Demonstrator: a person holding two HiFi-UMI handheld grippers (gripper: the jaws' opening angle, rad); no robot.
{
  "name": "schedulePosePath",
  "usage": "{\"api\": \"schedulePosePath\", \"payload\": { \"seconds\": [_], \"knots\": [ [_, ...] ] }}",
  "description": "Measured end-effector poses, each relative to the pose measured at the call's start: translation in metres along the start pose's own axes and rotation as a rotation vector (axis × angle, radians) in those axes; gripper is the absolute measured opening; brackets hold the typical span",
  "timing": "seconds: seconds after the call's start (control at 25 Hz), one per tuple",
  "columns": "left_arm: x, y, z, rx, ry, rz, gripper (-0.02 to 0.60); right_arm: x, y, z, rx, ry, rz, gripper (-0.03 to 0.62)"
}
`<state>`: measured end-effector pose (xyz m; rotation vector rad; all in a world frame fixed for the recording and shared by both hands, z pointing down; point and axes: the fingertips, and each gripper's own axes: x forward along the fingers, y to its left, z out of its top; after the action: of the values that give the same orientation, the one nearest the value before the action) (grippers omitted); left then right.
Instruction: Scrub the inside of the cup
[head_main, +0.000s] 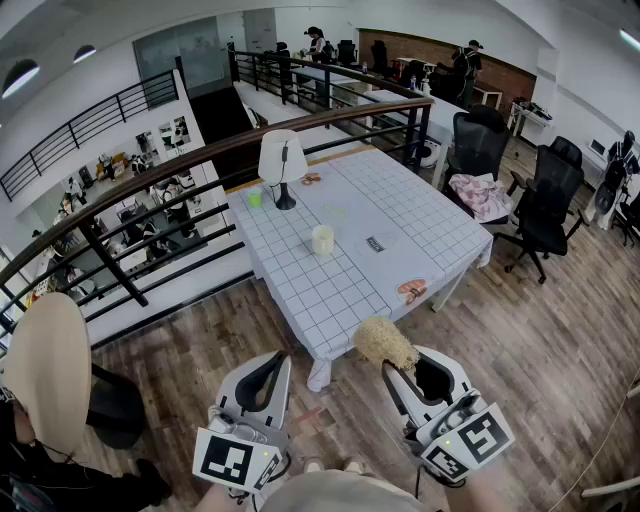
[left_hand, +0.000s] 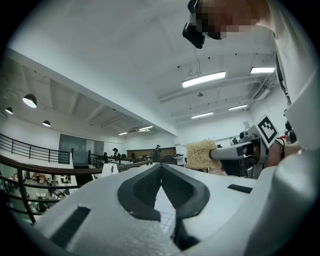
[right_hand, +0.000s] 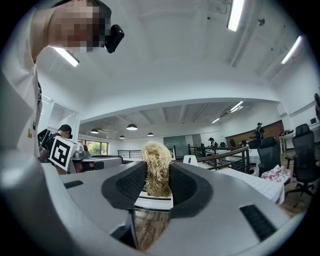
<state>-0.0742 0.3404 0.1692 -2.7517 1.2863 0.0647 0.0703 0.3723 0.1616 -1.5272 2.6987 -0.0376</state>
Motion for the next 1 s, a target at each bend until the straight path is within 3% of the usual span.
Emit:
{"api": "schedulePosePath", "payload": {
  "seconds": [0.48, 0.64, 1.0],
  "knots": [
    [-0.005, -0.005, -0.005, 0.013, 0.019, -0.006, 0.014, -0.008, 0.0, -0.004, 0.046, -0.012, 0.014, 0.133],
    [-0.006, -0.014, -0.006, 0.015, 0.028, -0.013, 0.014, -0.012, 0.003, -0.004, -0.002, 0.003, 0.011, 0.135],
    [-0.011, -0.032, -0.01, 0.021, 0.056, -0.004, 0.014, -0.026, -0.005, -0.011, -0.003, 0.015, 0.01, 0.137]
  ]
}}
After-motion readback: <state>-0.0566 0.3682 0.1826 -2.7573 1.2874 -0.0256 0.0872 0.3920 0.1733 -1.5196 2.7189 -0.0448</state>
